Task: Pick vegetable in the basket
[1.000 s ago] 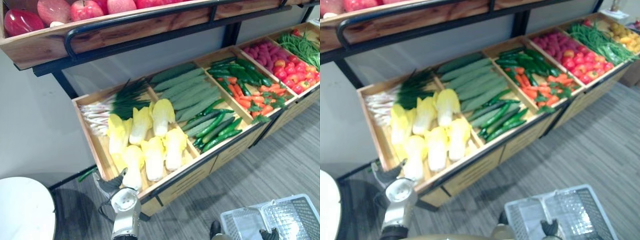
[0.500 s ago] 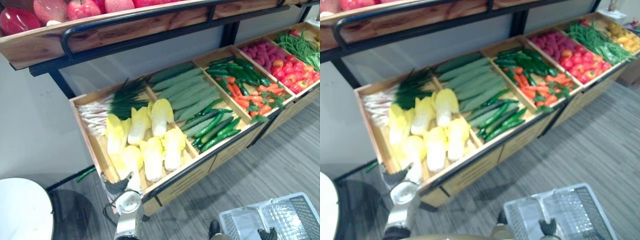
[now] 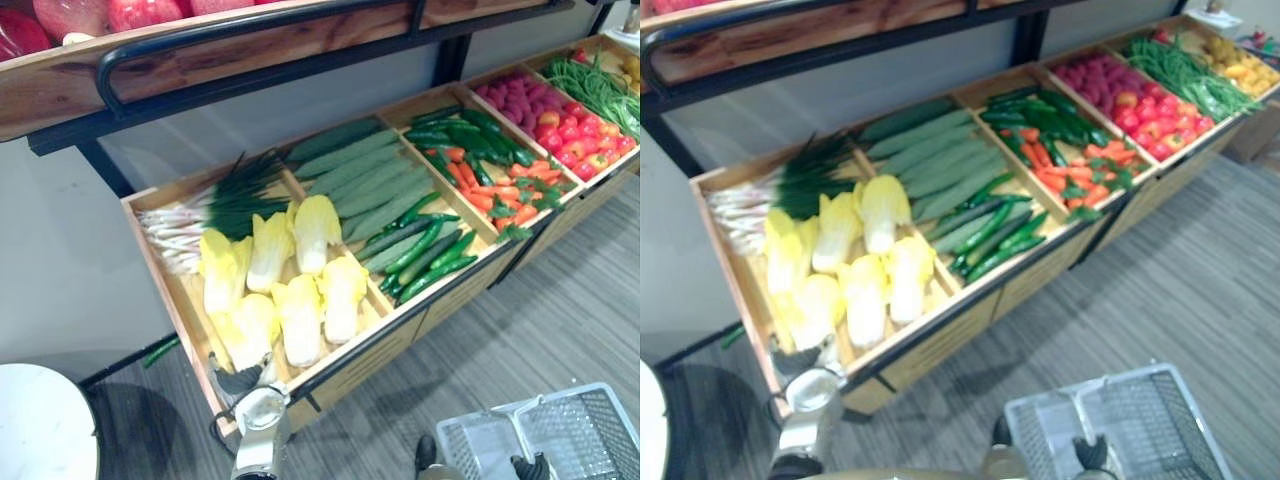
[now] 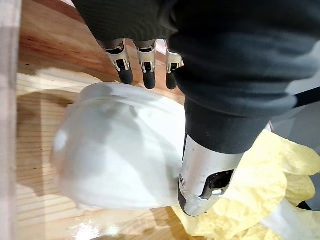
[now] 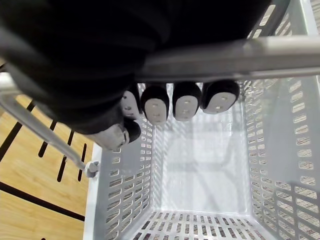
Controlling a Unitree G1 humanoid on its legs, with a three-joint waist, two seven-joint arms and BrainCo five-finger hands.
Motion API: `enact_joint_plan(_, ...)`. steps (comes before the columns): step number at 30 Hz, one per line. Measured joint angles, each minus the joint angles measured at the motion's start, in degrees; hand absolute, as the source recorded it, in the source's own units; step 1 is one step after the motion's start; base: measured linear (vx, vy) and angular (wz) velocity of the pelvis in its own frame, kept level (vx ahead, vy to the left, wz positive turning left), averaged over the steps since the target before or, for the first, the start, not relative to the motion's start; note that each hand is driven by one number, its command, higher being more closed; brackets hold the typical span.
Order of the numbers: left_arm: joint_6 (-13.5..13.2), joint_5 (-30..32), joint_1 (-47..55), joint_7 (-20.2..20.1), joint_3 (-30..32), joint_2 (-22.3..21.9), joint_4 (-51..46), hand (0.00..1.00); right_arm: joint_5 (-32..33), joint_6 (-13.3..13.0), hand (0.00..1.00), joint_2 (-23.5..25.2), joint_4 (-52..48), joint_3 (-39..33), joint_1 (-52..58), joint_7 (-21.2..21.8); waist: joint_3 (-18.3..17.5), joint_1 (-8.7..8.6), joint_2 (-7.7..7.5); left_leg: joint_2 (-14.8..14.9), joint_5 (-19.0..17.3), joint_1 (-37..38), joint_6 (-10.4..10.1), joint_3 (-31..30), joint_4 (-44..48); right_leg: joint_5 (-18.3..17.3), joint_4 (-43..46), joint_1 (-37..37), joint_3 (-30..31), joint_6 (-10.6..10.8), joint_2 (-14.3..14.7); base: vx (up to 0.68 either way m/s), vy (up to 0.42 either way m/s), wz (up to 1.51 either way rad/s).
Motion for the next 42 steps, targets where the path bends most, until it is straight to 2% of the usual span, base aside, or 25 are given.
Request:
enact_joint_plan(6, 0.2, 0.0, -0.7, 0.2, 0.3, 0.0, 3.1, 0.00, 0.0, -0.5, 1.00, 0.1, -0.5, 0.4, 0.0, -0.5, 1.1, -0.01, 0.29, 0.1, 0.0, 0.0, 0.0, 0.1, 0.0, 0.0, -0.3, 0.0, 0.1, 0.0, 0.1, -0.03, -0.029, -0.01)
enact_joint_plan(13, 2.1, 7.1, -4.9, 3.4, 1.9, 0.1, 12.2, 0.00, 0.0, -1.5, 1.00, -0.1, -0.9, 1.3, -0.1, -0.5, 1.2, -0.16, 0.82, 0.2, -0.2, 0.1, -0.3, 1.8, 0.1, 0.0, -0.3, -1.1, 2.0, 0.0, 0.6, -0.02, -0.033, -0.13)
enact_joint_plan(15, 2.6, 8.8, -6.8, 4.3, 3.6, 0.2, 16.8, 0.00, 0.0, -1.7, 1.00, -0.3, -1.0, 1.7, -0.4, -0.5, 1.5, -1.60, 1.59, 0.3, -0.2, 0.2, -0.3, 2.0, 0.1, 0.0, -0.3, -1.2, 2.5, 0.0, 0.7, -0.03, -0.040, -0.10)
enact_joint_plan(16, 3.0, 9.2, -7.3, 4.6, 3.8, 0.3, 17.9, 0.00, 0.0, -1.9, 1.00, -0.4, -1.0, 1.7, -0.4, -0.5, 1.6, -1.68, 1.79, 0.3, -0.2, 0.3, -0.4, 2.3, 0.2, 0.0, -0.3, -1.3, 2.8, 0.0, 0.8, -0.03, -0.033, -0.15)
enact_joint_plan(17, 3.4, 9.9, -8.2, 5.1, 4.3, 0.3, 19.4, 1.00, 0.0, -2.1, 1.00, -0.5, -1.0, 2.0, -0.4, -0.5, 1.7, -1.68, 2.03, 0.5, -0.3, 0.5, -0.4, 2.9, 0.2, 0.0, -0.3, -1.4, 3.1, 0.0, 1.0, -0.05, -0.053, -0.27)
enact_joint_plan(22, 5.1, 11.3, -11.3, 7.5, 7.7, 0.8, 23.2, 1.00, -0.1, -3.6, 1.00, -0.9, -1.0, 2.7, -0.4, -0.3, 1.7, -2.51, 2.26, 1.2, -0.6, 0.1, -1.1, 3.8, 0.6, 0.1, -0.3, -2.3, 4.1, -0.3, 1.7, -0.07, -0.060, -0.11)
enact_joint_plan(25, 5.1, 11.3, -11.4, 8.1, 8.0, 2.3, 24.8, 1.00, -0.1, -4.2, 1.00, -1.4, -1.0, 3.5, -0.7, -0.2, 1.8, -2.62, 2.33, 1.5, -0.6, -0.1, -1.3, 4.9, 0.9, 0.2, -0.3, -3.2, 4.9, -0.6, 2.1, -0.04, -0.043, -0.17)
enact_joint_plan(34, 5.1, 11.0, -13.6, 10.3, 9.2, 2.6, 27.4, 1.00, -0.1, -4.9, 1.00, -1.9, -0.5, 4.1, -0.7, 0.7, 1.8, -2.79, 2.44, 1.4, -0.4, -0.1, -1.4, 4.6, 0.9, 0.3, -0.3, -3.0, 4.7, -0.6, 2.0, -0.02, -0.014, 0.00)
enact_joint_plan(38, 4.4, 6.1, -13.3, 11.3, 9.6, 1.6, 22.8, 1.00, -0.1, -5.0, 1.00, -1.9, -0.2, 4.1, -0.6, 0.7, 2.0, -2.89, 2.12, 1.0, -0.1, -0.1, -1.2, 3.7, 0.6, 0.3, 0.0, -2.5, 3.7, -0.6, 1.4, -0.02, -0.006, 0.15)
enact_joint_plan(39, 4.3, 3.2, -11.4, 10.8, 9.6, 0.4, 15.8, 1.00, -0.1, -4.9, 1.00, -1.6, 0.2, 4.2, -0.8, 0.7, 2.7, -2.81, 1.07, 0.8, 0.2, 0.0, -0.9, 2.4, 0.1, 0.3, 0.0, -1.8, 2.4, -0.6, 1.0, -0.03, -0.010, 0.39)
enact_joint_plan(42, 4.3, 3.3, -8.6, 9.4, 7.6, 0.0, 9.2, 1.00, -0.1, -4.8, 1.00, -1.1, 0.2, 4.4, -0.9, 0.6, 3.2, -2.68, 0.10, 0.3, 0.3, -0.1, -0.8, 1.0, -0.1, 0.4, 0.0, -0.9, 1.1, -0.4, 0.5, -0.02, -0.002, 0.30)
